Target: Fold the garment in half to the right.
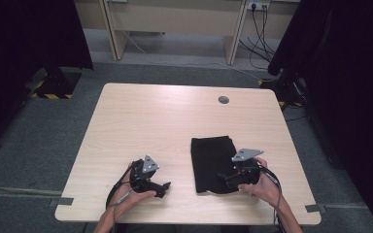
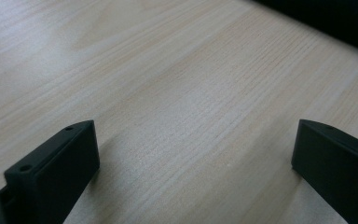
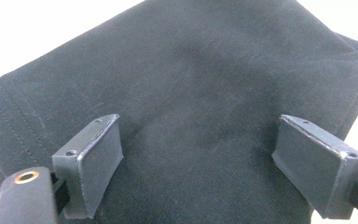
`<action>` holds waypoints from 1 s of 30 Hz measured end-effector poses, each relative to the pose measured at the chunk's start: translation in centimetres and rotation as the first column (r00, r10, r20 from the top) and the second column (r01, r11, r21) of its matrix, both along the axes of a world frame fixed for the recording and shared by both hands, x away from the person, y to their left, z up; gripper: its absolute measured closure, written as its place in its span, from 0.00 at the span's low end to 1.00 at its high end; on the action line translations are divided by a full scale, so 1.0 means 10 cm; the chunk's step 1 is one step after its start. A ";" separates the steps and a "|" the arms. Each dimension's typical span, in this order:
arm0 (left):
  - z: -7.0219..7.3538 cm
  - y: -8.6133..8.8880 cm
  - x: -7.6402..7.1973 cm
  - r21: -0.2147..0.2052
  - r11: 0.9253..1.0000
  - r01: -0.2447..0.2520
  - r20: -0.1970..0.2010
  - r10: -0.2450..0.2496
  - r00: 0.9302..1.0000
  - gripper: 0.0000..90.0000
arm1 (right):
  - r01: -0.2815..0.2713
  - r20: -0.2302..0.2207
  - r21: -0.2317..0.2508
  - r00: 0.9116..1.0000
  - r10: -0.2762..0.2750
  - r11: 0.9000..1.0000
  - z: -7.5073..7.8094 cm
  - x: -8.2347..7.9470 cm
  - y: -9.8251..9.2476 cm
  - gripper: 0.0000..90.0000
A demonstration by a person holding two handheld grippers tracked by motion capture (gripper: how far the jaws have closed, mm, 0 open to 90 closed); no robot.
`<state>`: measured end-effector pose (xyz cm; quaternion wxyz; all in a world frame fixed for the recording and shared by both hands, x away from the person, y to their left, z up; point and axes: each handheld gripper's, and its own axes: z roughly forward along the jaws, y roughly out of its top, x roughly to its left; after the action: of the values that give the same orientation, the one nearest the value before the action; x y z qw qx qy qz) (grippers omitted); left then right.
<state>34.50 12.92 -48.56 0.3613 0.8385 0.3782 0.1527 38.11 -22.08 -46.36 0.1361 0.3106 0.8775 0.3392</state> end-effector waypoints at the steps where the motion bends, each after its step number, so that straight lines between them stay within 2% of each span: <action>1: 0.00 0.00 0.00 0.000 1.000 0.000 0.000 0.000 1.000 0.00 | 0.001 0.005 -0.005 1.000 -0.001 1.000 -0.01 0.00 0.01 0.17; 6: 0.00 0.00 0.00 0.000 1.000 -0.001 0.000 0.001 1.000 0.00 | 0.015 0.006 -0.011 1.000 -0.015 1.000 -0.03 0.00 0.05 0.17; 11: 0.00 0.00 0.00 0.001 1.000 -0.001 0.000 0.001 1.000 0.00 | 0.046 -0.007 -0.005 0.999 -0.046 0.999 -0.04 0.08 0.15 0.17; 25: 0.00 0.00 0.01 0.001 1.000 -0.002 0.000 0.002 1.000 0.00 | -0.054 -0.017 0.008 0.998 0.055 0.998 -0.06 0.48 0.51 0.17; 30: 0.00 0.00 0.01 0.001 1.000 -0.002 0.000 0.002 1.000 0.00 | -0.069 0.004 0.025 0.998 0.069 0.997 -0.08 0.53 0.58 0.17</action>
<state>34.56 12.89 -48.56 0.3607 0.8383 0.3791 0.1531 43.37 -16.32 -47.12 0.1220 0.2811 0.8832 0.3550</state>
